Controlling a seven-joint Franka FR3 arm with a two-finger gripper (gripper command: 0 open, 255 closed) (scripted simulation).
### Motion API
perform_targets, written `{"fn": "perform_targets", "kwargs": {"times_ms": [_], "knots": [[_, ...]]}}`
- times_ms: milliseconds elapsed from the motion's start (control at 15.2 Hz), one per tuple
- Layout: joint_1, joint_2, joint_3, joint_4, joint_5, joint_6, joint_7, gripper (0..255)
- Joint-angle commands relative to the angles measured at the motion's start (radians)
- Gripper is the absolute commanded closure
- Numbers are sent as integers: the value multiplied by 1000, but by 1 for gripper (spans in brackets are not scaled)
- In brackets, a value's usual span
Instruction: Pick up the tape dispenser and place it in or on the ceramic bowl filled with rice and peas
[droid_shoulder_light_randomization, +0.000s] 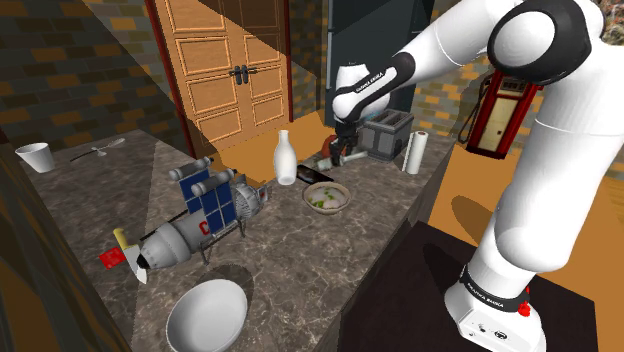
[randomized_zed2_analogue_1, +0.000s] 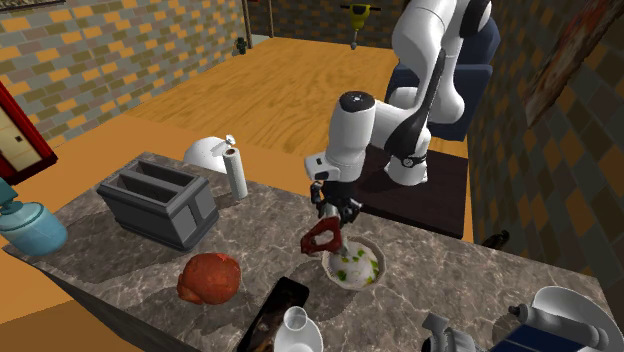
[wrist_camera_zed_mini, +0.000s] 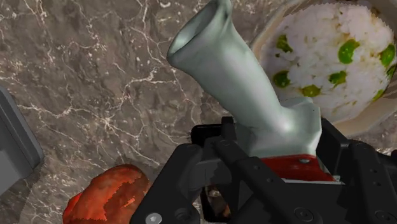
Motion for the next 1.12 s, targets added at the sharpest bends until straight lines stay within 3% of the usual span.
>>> {"fn": "perform_targets", "kwargs": {"times_ms": [0,264,1056], "knots": [[25,-28,19,-30,-17,1,56,255],[80,-74,68,-75,-44,-7,178,255],[76,30,68,-132,-27,153,174,255]]}}
